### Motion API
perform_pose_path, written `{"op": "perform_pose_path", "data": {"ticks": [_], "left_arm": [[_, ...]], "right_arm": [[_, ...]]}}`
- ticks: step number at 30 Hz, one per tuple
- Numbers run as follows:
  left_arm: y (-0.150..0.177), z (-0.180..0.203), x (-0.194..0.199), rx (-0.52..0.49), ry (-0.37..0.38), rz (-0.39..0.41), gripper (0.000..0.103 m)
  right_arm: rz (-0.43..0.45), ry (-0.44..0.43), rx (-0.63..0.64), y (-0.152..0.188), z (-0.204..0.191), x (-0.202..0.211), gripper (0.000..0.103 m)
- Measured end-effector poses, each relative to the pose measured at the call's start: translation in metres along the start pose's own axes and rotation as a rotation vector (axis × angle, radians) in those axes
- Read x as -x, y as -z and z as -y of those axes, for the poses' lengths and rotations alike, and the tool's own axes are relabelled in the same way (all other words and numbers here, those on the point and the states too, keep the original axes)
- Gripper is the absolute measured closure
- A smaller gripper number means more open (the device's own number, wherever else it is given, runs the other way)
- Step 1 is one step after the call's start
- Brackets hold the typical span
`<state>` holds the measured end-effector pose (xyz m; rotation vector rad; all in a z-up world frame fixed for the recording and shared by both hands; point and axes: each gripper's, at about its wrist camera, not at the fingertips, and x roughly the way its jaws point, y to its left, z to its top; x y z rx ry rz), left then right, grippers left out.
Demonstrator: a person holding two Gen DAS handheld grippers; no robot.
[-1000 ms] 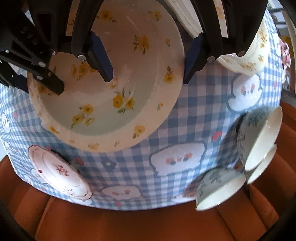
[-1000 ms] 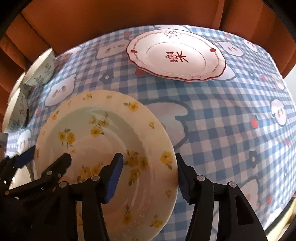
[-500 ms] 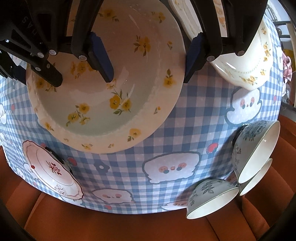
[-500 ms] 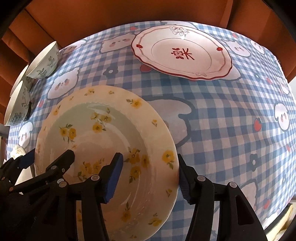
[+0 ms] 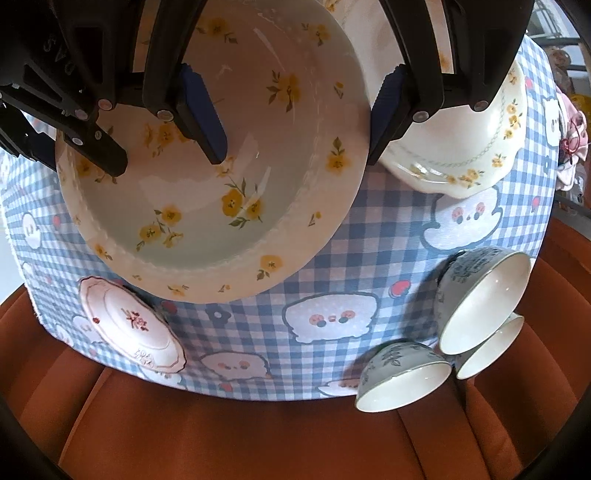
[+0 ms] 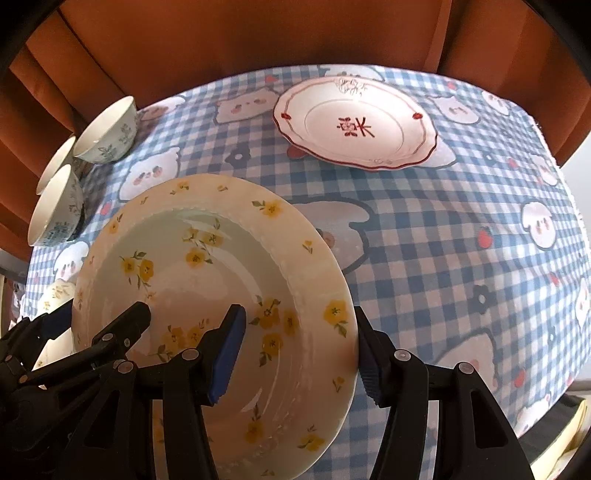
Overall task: Organize plates and bowls
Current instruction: 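Lower the held deep plate onto the flat yellow-floral plate with the right tool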
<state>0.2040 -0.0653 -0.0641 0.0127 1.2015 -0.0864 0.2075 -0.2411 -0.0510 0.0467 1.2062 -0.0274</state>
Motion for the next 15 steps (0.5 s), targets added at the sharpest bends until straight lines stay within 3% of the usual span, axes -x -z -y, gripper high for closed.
{"op": "perform_pose_path", "data": {"ticks": [15], "left_arm": [[0.022,-0.047,0.039,0.025,0.042,0.076,0.029]], "right_arm": [[0.067,0.034,0.017,0.019,-0.046,0.046,0.042]]}}
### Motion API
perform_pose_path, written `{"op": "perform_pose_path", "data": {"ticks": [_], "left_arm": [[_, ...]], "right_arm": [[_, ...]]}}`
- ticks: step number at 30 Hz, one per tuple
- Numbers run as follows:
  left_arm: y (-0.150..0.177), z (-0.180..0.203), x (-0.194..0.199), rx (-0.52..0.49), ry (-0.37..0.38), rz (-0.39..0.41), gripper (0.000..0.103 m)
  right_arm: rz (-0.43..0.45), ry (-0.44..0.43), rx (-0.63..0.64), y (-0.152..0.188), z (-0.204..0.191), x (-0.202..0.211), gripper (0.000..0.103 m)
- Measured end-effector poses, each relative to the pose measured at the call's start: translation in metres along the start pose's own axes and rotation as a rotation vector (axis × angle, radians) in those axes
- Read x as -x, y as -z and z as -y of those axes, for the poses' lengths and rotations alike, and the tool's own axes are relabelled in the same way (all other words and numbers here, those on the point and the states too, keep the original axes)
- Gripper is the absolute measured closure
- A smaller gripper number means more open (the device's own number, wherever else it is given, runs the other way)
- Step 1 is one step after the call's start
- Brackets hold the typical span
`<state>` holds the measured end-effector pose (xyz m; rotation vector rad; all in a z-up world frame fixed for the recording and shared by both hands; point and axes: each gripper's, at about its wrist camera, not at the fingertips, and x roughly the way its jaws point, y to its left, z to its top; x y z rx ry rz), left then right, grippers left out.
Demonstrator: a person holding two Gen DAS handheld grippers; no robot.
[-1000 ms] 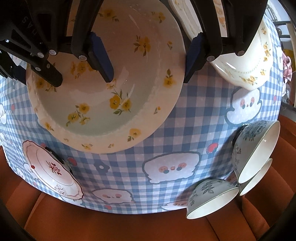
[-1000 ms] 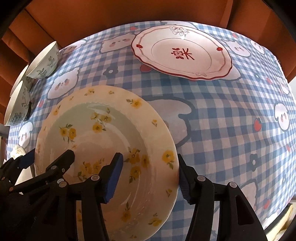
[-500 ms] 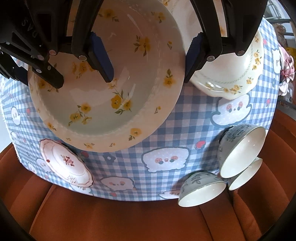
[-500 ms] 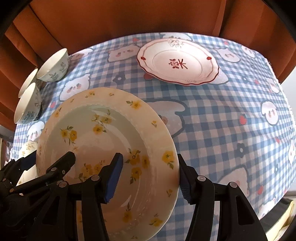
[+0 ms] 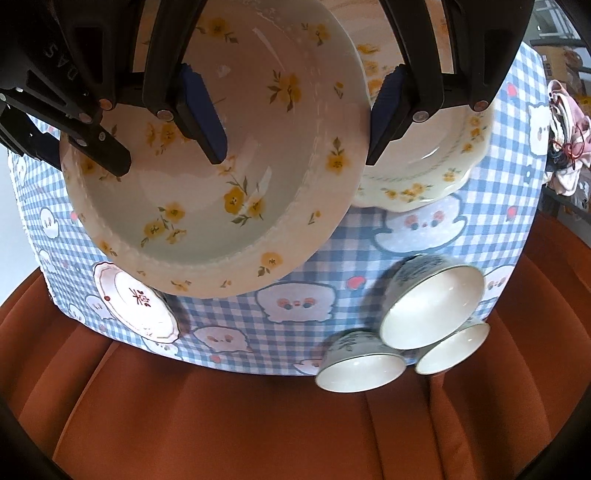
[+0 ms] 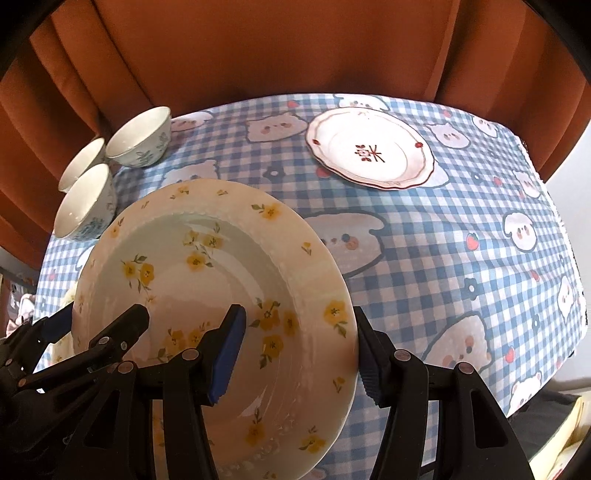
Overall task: Organize plates and bowls
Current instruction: 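Lower the held deep plate onto the flat yellow-floral plate with the right tool, then open the right tool to release the plate and lift away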
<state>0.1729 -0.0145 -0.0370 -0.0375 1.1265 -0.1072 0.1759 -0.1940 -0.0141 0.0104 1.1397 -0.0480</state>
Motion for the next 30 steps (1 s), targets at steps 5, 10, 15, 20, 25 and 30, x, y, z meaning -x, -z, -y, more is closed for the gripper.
{"op": "perform_pose_path", "data": {"ticks": [5,10,15,20,25,30], "left_arm": [[0.009,-0.023,0.007,0.011,-0.001,0.002,0.029],[0.022,-0.05,0.007,0.041,-0.005,-0.014,0.029],[0.036,-0.077,0.001,0.073,-0.009,-0.042,0.029],[0.05,-0.095,-0.007,0.086,-0.012,-0.066,0.029],[0.058,-0.108,-0.015,0.1,-0.016,-0.087,0.029],[0.062,-0.114,-0.024,0.106,-0.027,-0.104,0.029]], "right_arm": [[-0.015,0.005,0.02,0.007,-0.023,0.002,0.042],[-0.023,0.001,0.035,0.017,-0.047,0.001,0.042],[-0.049,-0.011,0.054,0.031,-0.072,-0.005,0.042],[-0.077,-0.013,0.073,0.044,-0.093,-0.015,0.042],[-0.101,-0.013,0.085,0.051,-0.108,-0.024,0.042],[-0.111,-0.007,0.102,0.053,-0.119,-0.032,0.042]]}}
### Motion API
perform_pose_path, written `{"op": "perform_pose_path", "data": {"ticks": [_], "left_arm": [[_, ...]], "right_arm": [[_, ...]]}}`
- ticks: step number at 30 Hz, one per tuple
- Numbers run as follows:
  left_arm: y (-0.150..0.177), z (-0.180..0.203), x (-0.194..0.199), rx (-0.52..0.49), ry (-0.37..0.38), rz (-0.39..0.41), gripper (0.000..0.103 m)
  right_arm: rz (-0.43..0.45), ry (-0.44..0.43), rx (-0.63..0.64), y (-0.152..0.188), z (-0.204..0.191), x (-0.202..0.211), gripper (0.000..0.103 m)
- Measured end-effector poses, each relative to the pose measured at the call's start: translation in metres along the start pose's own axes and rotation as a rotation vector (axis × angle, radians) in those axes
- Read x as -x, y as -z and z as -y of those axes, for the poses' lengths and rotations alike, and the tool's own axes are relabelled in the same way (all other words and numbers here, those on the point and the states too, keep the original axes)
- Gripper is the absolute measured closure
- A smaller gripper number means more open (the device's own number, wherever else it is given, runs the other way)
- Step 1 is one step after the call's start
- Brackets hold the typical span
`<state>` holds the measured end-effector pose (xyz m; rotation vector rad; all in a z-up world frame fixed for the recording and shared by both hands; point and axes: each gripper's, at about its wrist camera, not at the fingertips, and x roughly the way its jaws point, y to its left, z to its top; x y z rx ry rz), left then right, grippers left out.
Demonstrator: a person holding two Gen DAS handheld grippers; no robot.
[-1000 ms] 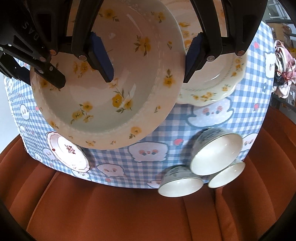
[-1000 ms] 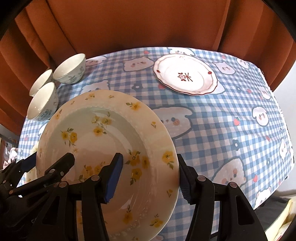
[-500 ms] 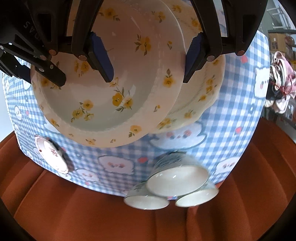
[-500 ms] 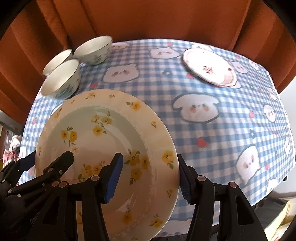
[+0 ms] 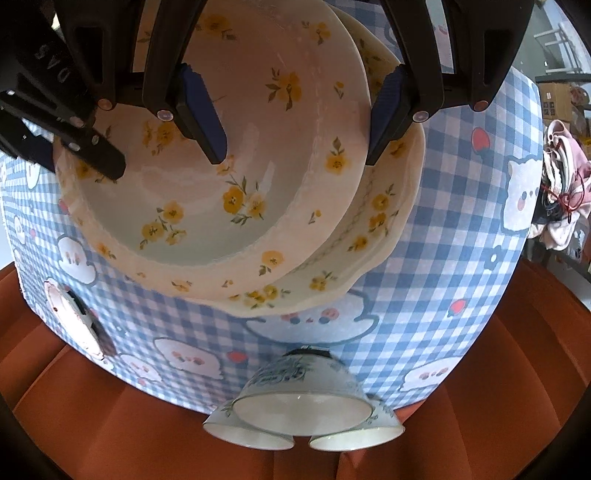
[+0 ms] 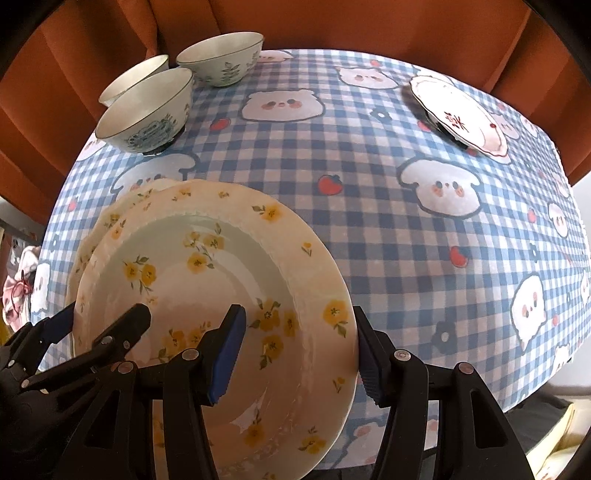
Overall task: Organize plates and bowls
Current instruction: 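Open the right tool to release the plate and lift away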
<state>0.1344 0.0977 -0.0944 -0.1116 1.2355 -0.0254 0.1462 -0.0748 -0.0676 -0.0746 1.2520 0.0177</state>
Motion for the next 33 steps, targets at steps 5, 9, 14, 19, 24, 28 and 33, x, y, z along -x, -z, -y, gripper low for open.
{"op": "perform_pose_path", "data": {"ticks": [5,9,14,19,24,28,33], "left_arm": [[0.0,-0.001,-0.004,0.003,-0.009,0.004,0.029],[-0.002,0.002,-0.006,0.006,-0.049,0.015,0.03],[-0.005,0.004,-0.008,0.01,-0.09,0.029,0.027],[-0.007,0.008,-0.01,0.0,-0.113,0.022,0.02],[-0.006,0.009,-0.008,0.013,-0.116,0.016,0.019],[-0.007,0.007,0.009,0.019,-0.099,0.076,0.019],[-0.006,0.007,0.021,-0.005,-0.059,0.112,0.019]], "right_arm": [[0.001,0.004,0.009,-0.005,-0.005,-0.006,0.043],[-0.003,0.013,0.003,-0.008,-0.005,-0.009,0.043],[-0.003,0.015,0.006,-0.01,-0.006,-0.015,0.044],[0.011,0.011,0.007,-0.007,-0.004,-0.012,0.045],[0.02,-0.03,-0.006,0.002,0.003,-0.004,0.056],[0.027,-0.033,-0.01,0.005,0.007,0.001,0.066],[0.033,-0.023,-0.002,0.006,0.006,0.003,0.067]]}}
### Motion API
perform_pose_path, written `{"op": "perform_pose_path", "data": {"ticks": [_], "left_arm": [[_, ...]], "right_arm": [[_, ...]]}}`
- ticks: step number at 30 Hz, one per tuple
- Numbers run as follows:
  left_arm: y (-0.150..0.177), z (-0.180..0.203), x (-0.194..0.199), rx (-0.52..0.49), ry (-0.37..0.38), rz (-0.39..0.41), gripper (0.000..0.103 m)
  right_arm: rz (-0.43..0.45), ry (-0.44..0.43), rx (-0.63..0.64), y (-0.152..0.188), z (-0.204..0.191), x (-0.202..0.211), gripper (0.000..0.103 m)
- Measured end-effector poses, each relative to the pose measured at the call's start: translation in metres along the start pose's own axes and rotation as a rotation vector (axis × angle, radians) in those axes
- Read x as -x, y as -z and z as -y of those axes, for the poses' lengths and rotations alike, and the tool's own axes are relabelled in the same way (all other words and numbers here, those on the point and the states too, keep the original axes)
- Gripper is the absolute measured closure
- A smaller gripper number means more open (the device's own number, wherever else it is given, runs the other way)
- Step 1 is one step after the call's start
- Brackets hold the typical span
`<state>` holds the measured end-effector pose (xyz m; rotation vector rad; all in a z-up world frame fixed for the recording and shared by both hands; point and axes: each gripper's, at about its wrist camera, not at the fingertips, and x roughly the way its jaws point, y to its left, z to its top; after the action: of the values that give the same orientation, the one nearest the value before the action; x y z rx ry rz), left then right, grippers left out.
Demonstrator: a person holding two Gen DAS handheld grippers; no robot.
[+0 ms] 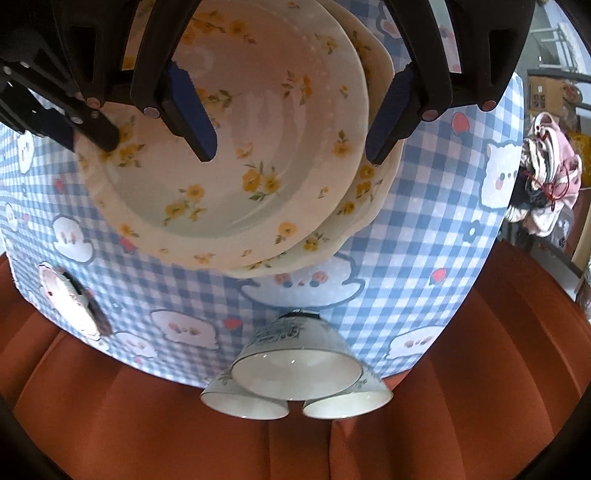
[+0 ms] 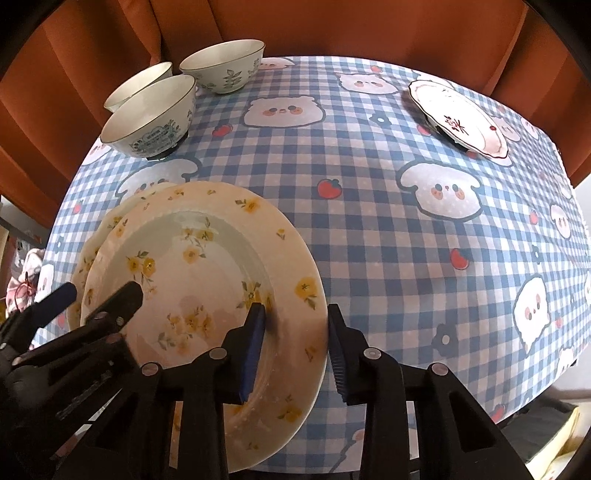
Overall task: Organize plates and bowls
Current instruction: 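Open the right tool to release the plate and lift away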
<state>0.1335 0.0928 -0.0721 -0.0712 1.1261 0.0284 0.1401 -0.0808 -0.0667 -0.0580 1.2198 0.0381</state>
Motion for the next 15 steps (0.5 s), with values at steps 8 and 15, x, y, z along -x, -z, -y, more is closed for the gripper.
{"op": "perform_pose_path", "data": {"ticks": [8,15], "left_arm": [[0.004,-0.008,0.006,0.017,-0.004,0.012,0.019],[0.009,-0.017,0.011,0.034,0.009,0.022,0.019]], "right_arm": [[-0.017,-0.003,0.027,0.0,-0.011,-0.004,0.067],[-0.027,0.032,0.063,0.0,-0.026,-0.007,0.066]]}}
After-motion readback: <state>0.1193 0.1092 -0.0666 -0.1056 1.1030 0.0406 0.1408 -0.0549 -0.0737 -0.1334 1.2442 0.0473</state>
